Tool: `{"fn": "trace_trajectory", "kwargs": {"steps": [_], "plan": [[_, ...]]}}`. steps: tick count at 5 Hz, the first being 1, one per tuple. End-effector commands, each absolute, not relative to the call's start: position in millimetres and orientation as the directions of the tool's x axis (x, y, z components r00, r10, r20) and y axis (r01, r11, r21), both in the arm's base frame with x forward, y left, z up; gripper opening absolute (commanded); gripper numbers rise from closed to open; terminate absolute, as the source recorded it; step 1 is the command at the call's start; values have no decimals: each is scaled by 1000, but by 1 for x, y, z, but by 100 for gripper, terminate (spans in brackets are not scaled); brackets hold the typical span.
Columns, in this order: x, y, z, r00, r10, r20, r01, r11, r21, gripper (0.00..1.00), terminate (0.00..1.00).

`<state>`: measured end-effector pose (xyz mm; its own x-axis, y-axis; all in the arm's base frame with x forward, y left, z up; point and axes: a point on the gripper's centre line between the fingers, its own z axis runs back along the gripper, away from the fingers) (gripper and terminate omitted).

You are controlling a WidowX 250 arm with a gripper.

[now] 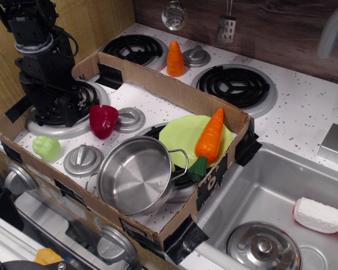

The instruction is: Take carrot off plate

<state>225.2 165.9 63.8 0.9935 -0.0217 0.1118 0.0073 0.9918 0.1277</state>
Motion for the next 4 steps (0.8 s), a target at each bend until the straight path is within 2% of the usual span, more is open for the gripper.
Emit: {"fn": "trace_trajectory", "kwargs": {"steps": [1, 2, 3, 4], "plan": [[225, 166, 64, 993, -22, 112, 7, 992, 128, 100, 0], [238, 152, 83, 998, 5, 59, -14, 988, 156, 100, 0], [245, 133, 107, 996, 71, 63, -82, 978, 190, 100, 0], [255, 116, 126, 987, 147, 61, -153, 982, 115, 100, 0]]}}
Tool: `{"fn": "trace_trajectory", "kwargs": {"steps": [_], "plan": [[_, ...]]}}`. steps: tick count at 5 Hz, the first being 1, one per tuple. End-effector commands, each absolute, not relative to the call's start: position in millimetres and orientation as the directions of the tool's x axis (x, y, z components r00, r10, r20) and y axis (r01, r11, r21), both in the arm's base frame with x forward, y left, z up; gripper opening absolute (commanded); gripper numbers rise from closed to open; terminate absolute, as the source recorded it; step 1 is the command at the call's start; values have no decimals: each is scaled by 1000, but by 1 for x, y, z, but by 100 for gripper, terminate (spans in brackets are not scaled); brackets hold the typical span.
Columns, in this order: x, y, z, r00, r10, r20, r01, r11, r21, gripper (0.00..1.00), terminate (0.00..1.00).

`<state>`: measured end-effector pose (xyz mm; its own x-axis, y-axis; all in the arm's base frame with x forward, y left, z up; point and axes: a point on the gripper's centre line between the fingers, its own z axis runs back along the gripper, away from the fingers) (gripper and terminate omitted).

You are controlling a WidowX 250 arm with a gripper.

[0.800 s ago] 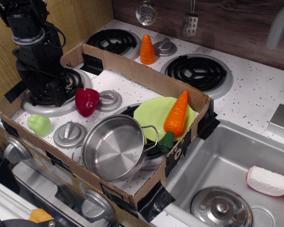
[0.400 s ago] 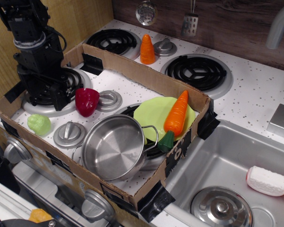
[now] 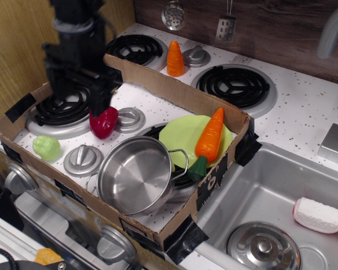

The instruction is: Take carrot off plate

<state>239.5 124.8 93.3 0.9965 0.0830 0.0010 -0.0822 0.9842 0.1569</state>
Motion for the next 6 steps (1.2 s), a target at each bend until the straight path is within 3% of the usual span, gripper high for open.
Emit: {"fn": "trace_trajectory", "kwargs": {"steps": [1, 2, 4, 6], "plan": [[262, 88, 129, 972, 225, 73, -230, 971, 72, 100, 0], [268, 61, 136, 956, 288, 57, -290, 957, 31, 100, 0], [272, 29, 120, 962, 246, 122, -246, 969, -15, 100, 0], [283, 10, 89, 977, 146, 158, -148, 989, 0, 100, 0]]}}
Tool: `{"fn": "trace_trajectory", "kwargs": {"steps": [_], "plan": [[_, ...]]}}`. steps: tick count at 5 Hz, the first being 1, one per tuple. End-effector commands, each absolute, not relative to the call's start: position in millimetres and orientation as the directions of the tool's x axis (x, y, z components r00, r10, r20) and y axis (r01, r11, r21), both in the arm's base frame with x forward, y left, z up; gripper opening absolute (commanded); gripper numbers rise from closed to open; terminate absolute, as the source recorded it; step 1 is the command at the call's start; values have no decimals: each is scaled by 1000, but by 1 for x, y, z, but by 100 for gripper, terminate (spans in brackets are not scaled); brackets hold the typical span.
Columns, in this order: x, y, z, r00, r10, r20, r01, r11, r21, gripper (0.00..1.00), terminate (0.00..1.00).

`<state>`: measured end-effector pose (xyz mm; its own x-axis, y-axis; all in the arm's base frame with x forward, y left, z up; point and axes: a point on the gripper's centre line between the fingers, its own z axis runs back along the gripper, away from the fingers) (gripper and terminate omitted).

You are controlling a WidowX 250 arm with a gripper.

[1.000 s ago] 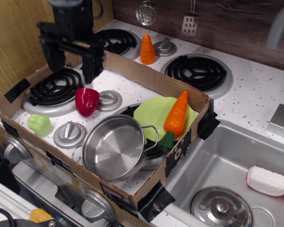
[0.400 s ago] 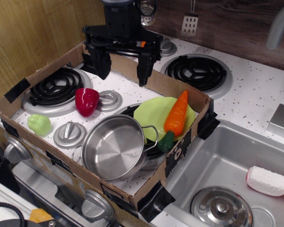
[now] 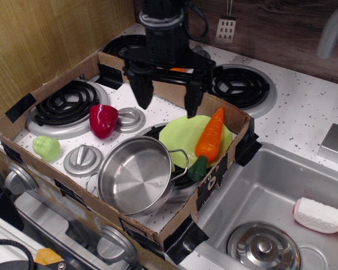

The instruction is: Take carrot off plate

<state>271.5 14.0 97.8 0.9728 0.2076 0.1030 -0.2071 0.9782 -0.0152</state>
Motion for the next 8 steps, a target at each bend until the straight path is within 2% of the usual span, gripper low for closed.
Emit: {"fn": "trace_trajectory", "kwargs": {"steps": [1, 2, 5, 6, 7, 8], "plan": [[291, 3, 81, 979, 139, 149, -136, 990, -31, 100, 0], [300, -11, 67, 980, 135, 143, -127, 990, -66, 100, 0], [304, -22, 40, 973, 146, 177, -138, 989, -60, 100, 0], [304, -20, 37, 972, 142, 185, -134, 989, -57, 0, 0], [303, -21, 33, 970, 148, 193, -142, 989, -48, 0, 0], [305, -22, 41, 967, 182, 181, -173, 983, -66, 0, 0]]}}
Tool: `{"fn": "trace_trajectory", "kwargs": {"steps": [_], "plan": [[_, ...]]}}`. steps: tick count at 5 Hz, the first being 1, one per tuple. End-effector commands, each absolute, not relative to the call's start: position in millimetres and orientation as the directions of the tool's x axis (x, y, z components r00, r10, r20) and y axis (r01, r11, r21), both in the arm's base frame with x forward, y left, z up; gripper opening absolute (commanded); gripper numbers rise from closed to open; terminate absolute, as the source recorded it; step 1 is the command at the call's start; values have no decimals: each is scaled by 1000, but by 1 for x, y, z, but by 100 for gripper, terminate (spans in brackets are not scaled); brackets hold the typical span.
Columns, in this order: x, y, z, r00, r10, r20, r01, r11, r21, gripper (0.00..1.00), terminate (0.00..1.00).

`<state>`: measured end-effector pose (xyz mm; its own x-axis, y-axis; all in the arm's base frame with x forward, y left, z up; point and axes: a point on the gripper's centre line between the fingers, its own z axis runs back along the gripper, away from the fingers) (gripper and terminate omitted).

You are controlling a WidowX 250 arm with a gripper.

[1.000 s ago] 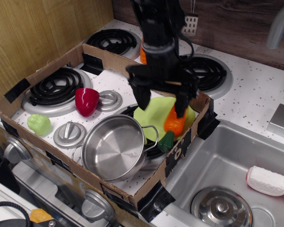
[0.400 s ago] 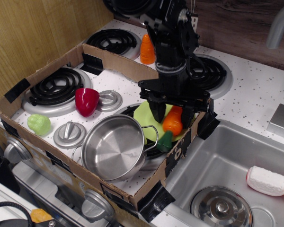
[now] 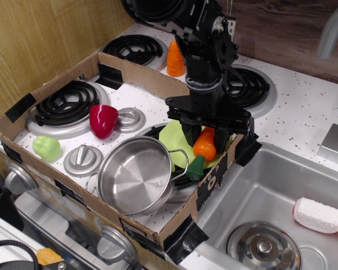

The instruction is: Take carrot off plate

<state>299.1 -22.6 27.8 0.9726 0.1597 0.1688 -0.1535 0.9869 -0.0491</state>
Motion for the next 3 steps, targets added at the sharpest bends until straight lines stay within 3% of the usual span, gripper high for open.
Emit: {"fn": "trace_trajectory", "kwargs": {"steps": [1, 2, 3], "plan": [[310, -22, 64, 940, 302, 161, -277, 947, -164, 0, 0], [318, -15, 89, 866, 481, 137, -448, 868, -212, 0, 0], [325, -7, 102, 771, 608, 188, -582, 793, -180, 0, 0]]}}
